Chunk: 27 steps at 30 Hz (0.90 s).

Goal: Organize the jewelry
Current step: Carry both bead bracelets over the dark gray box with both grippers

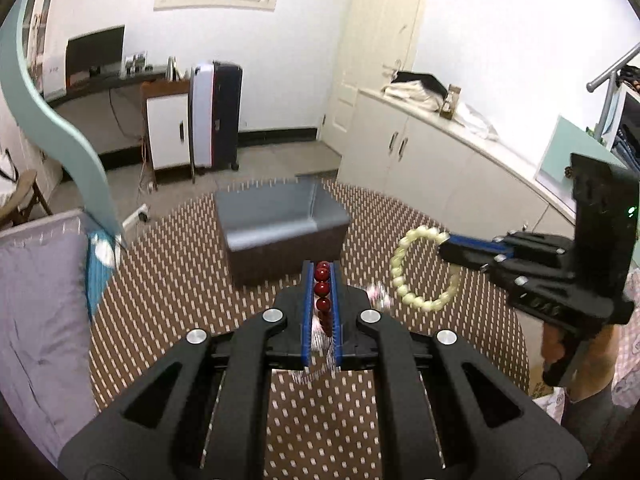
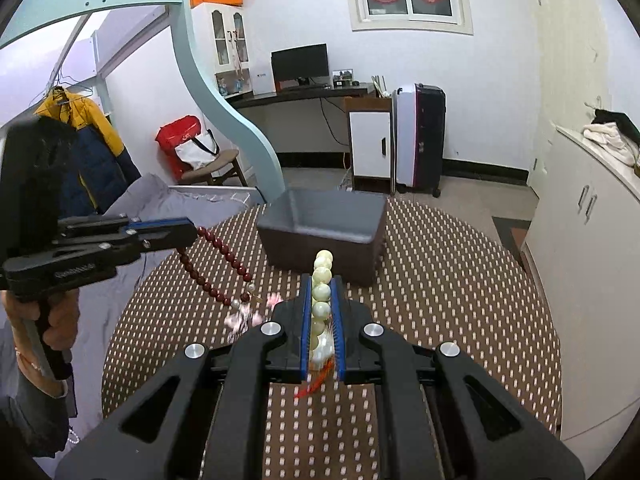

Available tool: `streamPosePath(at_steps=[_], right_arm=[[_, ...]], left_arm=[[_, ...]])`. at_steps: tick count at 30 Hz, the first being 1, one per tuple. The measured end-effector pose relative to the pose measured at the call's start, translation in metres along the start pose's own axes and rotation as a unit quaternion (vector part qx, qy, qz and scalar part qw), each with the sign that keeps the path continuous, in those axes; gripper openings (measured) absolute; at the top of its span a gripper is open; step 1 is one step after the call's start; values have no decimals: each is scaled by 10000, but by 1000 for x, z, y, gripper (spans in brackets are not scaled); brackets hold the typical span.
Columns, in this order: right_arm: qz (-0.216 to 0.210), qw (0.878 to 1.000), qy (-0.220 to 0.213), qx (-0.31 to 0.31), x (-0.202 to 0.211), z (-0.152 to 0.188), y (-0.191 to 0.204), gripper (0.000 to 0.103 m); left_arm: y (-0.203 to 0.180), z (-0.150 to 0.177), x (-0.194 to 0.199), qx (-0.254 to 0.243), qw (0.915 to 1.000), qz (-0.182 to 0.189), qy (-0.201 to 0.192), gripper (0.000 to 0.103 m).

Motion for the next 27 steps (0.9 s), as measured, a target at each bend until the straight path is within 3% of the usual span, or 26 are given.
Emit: streamPosePath(at_steps=[6,11,18,27], right_arm=[[151,9997,-191,94,-28,-40,-14,8],[229,9993,-281,15,-57,-59,-30,8],[227,9996,77,-143,-112,-55,-53,8],[185,9981,505,-285,-144,-37,-62,8]], left_arm=[[1,-53,-22,-86,9996,-152,-204,8],[4,-82,-62,-95,9994,-317,-90,8],[8,-75,-131,-197,9970,-558,492,8],[20,-46,-172,-241,9926,-675,980,8]])
Point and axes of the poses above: each gripper's, at about its wrist camera, not at the fingertips, and x roughly against the way its jaws point, y to its left, z to its underside, the point moved 2 cm from there along -x, roughly the way its jaws point, and after that the axes turned 14 degrees about -z, right-handed, at the moved point
